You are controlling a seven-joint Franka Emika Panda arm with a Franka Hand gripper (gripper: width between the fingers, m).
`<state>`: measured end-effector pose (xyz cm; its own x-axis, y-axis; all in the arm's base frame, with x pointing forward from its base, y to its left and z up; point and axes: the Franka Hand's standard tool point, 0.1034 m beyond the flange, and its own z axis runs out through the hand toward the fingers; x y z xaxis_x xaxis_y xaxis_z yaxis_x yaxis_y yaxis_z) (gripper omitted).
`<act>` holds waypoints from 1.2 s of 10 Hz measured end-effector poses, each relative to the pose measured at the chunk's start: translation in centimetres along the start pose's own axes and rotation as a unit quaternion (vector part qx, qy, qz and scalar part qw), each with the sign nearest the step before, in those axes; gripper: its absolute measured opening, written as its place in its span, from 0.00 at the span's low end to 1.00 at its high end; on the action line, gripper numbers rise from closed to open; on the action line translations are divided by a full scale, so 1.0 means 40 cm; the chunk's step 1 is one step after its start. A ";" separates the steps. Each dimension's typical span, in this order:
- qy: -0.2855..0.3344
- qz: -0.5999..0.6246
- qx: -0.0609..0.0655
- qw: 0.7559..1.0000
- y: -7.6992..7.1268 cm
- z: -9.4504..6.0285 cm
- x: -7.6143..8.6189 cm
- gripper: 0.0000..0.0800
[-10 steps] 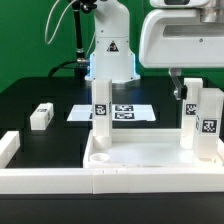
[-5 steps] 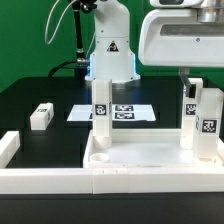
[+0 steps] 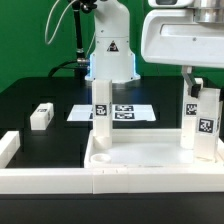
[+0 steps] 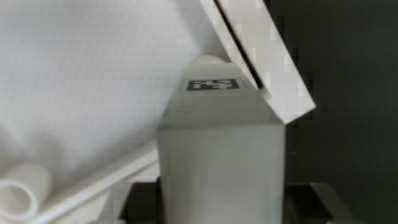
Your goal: Assemble desk
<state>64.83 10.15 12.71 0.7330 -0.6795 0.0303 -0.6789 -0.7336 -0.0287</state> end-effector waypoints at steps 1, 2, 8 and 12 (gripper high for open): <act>0.000 0.058 0.001 0.998 0.002 -0.001 0.000 0.36; -0.003 0.124 0.002 0.992 0.001 0.000 -0.003 0.36; -0.010 0.381 0.023 0.924 -0.022 0.005 -0.028 0.40; -0.007 0.249 0.021 0.968 -0.021 0.015 -0.031 0.80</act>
Offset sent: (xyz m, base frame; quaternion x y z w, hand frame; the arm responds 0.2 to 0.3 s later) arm 0.0033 0.0102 -0.0040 0.0782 -0.0020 0.3593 0.9299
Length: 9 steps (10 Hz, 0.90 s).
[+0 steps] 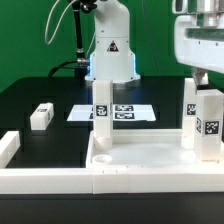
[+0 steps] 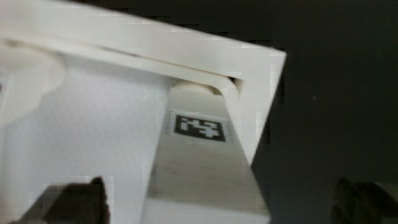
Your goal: Assemble desk
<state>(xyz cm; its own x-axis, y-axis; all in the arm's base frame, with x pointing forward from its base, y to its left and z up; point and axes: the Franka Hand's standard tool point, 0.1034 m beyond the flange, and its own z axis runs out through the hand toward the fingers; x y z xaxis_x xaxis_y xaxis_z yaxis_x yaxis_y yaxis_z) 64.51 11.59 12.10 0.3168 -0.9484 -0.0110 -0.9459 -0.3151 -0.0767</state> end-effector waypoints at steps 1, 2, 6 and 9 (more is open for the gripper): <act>-0.002 -0.056 -0.004 0.998 -0.001 0.003 -0.010 0.80; -0.003 -0.132 -0.009 0.991 0.002 0.006 -0.024 0.81; -0.004 -0.270 -0.008 0.963 0.002 0.006 -0.018 0.81; 0.013 -0.464 -0.011 0.886 0.006 0.014 0.005 0.81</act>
Offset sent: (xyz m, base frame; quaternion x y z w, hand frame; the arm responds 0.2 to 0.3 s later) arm 0.0000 0.0000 0.0000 0.0000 0.0000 -0.1938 0.9810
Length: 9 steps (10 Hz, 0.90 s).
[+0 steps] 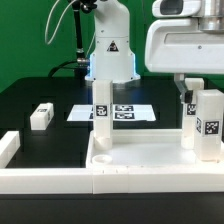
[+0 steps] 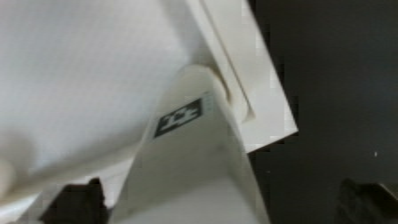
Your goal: Assemble desk
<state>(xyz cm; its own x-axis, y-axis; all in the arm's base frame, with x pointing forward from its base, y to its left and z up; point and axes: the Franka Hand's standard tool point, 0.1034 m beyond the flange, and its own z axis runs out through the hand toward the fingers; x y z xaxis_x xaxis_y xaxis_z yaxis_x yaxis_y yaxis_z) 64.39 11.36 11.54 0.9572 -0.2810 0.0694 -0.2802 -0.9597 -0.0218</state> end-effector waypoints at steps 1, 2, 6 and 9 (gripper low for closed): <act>0.004 -0.055 -0.009 0.998 -0.008 0.006 -0.006 0.81; 0.008 -0.081 -0.008 0.997 -0.009 0.006 -0.002 0.81; 0.013 -0.014 -0.006 1.000 -0.009 0.005 0.002 0.55; 0.013 0.088 -0.006 0.996 -0.005 0.006 0.003 0.36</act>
Offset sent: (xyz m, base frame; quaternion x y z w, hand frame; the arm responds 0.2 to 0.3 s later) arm 0.0000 0.0000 0.0000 0.0000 0.0000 0.0650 0.9979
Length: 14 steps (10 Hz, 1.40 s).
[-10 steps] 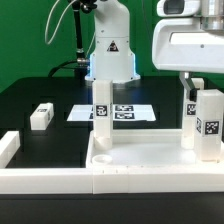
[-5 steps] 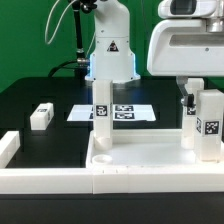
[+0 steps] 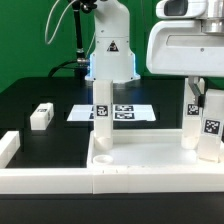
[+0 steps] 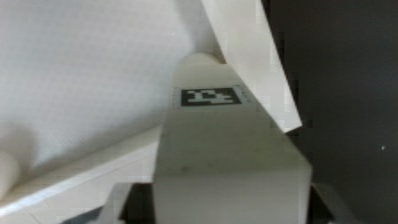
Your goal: Assemble desk
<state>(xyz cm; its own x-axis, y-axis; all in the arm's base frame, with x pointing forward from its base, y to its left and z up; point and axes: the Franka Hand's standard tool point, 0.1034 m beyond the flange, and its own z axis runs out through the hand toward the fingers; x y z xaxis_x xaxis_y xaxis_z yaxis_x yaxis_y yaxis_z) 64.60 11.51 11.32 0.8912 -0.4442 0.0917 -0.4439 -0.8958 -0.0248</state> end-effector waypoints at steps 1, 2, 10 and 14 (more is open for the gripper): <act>0.000 0.042 -0.001 0.999 0.002 0.000 0.001 0.36; 0.000 0.083 -0.001 0.997 0.004 0.001 0.002 0.36; -0.025 0.486 0.036 0.873 0.034 0.009 -0.009 0.45; -0.028 0.210 0.040 0.977 0.016 0.008 -0.025 0.80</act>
Offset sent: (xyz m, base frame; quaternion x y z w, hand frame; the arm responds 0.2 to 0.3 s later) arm -0.0114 -0.0059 0.0019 -0.0011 -0.0119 0.5739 0.8188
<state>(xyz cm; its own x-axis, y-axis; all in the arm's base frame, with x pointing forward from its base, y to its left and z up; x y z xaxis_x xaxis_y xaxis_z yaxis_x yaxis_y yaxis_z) 63.42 11.37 10.90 0.6374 -0.7705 0.0029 -0.7641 -0.6326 -0.1266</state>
